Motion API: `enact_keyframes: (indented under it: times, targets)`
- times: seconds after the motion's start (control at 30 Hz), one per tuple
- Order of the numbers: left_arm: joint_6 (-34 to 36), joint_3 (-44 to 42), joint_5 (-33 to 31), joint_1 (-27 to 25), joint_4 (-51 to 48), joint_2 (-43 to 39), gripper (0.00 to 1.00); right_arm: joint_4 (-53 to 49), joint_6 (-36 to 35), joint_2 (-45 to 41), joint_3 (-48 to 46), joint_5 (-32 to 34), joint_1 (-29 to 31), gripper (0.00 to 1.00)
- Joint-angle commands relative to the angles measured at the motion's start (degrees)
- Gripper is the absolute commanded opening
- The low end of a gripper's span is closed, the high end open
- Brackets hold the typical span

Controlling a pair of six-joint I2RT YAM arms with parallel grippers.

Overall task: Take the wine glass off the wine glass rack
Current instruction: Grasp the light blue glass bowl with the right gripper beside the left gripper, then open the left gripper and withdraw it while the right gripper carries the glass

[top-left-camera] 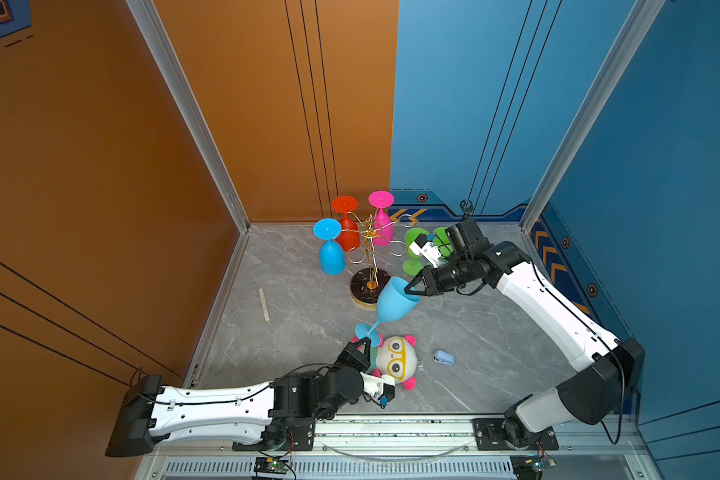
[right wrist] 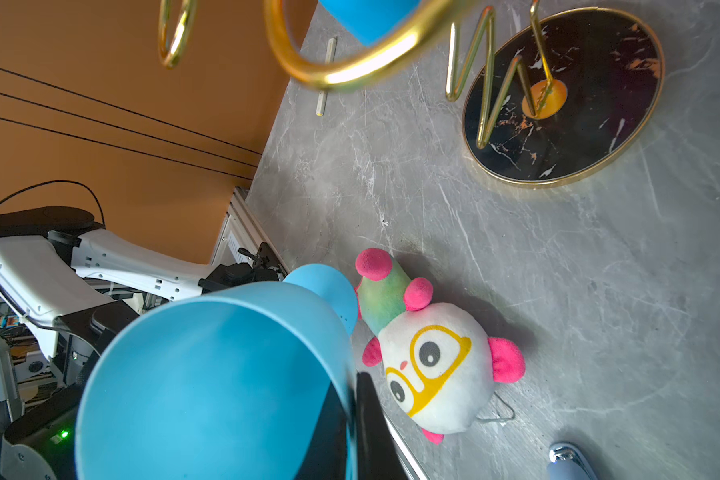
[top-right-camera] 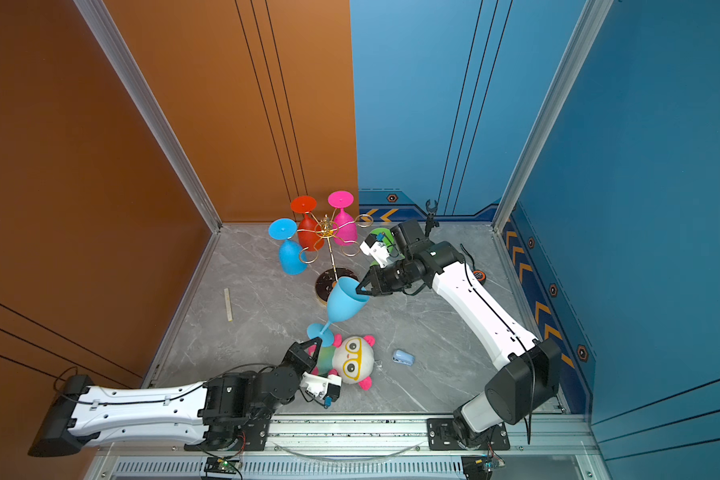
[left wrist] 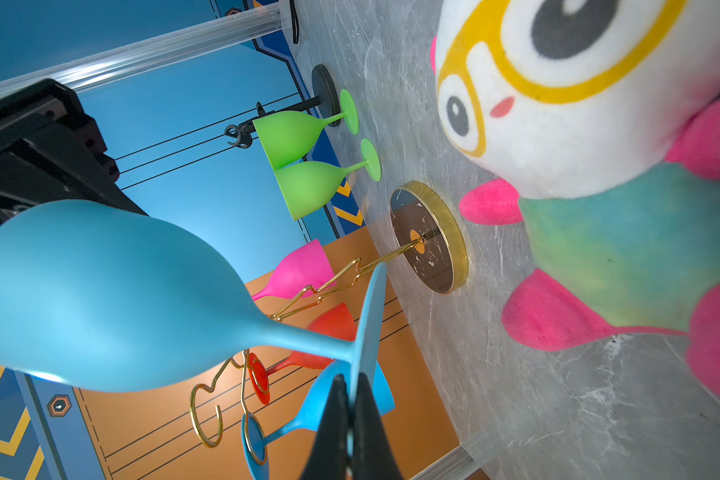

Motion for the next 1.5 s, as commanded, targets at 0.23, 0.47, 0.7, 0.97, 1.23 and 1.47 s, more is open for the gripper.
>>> enact_keyframes:
  times: [0.23, 0.47, 0.7, 0.97, 1.23, 1.47]
  targets:
    - [-0.93, -0.59, -0.82, 0.55, 3.18, 0.58, 0.24, -1.74, -0.26, 0.36, 2.25, -0.54, -0.50, 0.01]
    - [-3.54, -0.58, -0.28, -0.05, 5.10, 1.76, 0.32, -1.72, -0.51, -0.24, 3.22, 1.95, -2.19, 0.00]
    - [-15.49, 2.02, 2.15, -0.47, 7.51, 0.45, 0.41, -2.34, -1.92, -2.48, 3.17, 10.42, -4.01, 0.00]
    - [-35.51, 3.96, 2.22, 0.41, 11.58, -4.11, 0.52, -3.50, -4.39, -4.21, 3.39, 25.89, -4.37, 0.00]
    - [-59.45, 11.83, -2.81, 6.09, -1.24, -4.73, 0.63, -3.28, -5.71, -1.38, 4.47, 40.27, -4.08, 0.00]
    - [-77.29, 18.53, 2.50, 14.03, -17.18, -4.83, 0.68, -1.10, -5.14, 3.65, 5.93, 45.98, -4.04, 0.00]
